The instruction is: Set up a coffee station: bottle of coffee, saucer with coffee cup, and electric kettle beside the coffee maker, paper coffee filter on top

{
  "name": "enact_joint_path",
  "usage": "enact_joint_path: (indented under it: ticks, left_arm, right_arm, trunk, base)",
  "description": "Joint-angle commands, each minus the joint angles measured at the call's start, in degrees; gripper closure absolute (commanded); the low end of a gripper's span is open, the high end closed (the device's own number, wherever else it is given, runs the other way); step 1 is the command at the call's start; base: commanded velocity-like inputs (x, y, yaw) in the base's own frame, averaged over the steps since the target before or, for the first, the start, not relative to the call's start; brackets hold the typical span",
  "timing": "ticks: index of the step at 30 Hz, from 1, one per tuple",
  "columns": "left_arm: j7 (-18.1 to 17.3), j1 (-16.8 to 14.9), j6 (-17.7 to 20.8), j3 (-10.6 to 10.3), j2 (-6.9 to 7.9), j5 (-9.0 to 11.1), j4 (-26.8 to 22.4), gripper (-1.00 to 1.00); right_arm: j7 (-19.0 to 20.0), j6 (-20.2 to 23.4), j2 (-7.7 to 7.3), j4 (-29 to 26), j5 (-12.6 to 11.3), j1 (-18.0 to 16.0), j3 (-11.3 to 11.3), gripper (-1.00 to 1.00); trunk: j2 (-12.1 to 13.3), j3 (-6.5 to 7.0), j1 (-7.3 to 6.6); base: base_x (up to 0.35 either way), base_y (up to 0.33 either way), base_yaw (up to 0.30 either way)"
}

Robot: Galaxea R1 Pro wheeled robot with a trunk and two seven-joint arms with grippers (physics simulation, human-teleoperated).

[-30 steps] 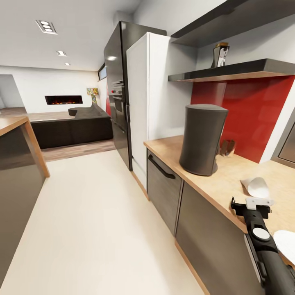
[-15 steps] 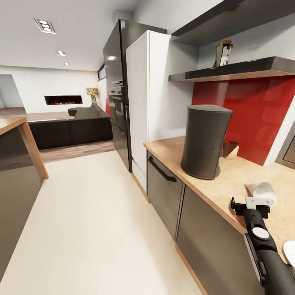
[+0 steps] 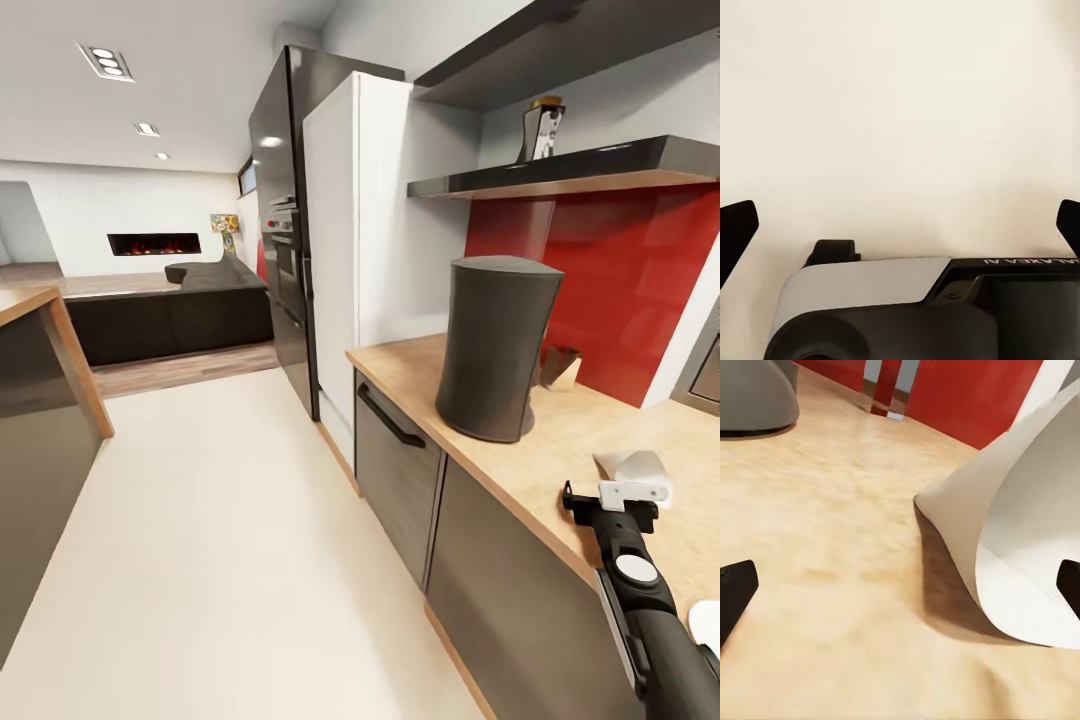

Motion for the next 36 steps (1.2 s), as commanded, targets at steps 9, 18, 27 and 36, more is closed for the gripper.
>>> enact_joint_path:
  ticks: [9,18,27,36]
  left_arm:
    - [-0.03,-0.01,-0.14,0.12,0.00,-0.01,-0.01,-1.00]
    - [-0.03,-0.01,-0.16,0.12,0.04,-0.04,-0.01,-1.00]
    - [-0.03,-0.01,-0.17,0.15,0.08,-0.03,-0.01,-1.00]
    - [-0.03,-0.01,-0.16,0.14,0.09,-0.07,-0.01,-1.00]
  right_arm:
    - [-0.11,0.66,-0.03,0.76,0.96,-0.04,0.01,-1.00]
    - [-0.11,0.61,-0.05,1.94,0.96,-0.26,0.00,-1.00]
    - [-0.11,0.61,-0.11,2.31,0.95,-0.27,-0.01,-1.00]
    - [-0.11,0.60,-0.12,2.35,0.96,-0.29,-0.08,-1.00]
  trunk:
    - [-0.02,-0.06,0.00]
    - [-0.02,-0.06,0.00]
    - [-0.02,-0.06,0.00]
    - [-0.02,-0.06,0.00]
  base:
    - [0.004,-0.035,0.000]
    - [0.010,-0.010,0.000]
    - [0.108,0.000,0.000]
    - [0.007,-0.040,0.000]
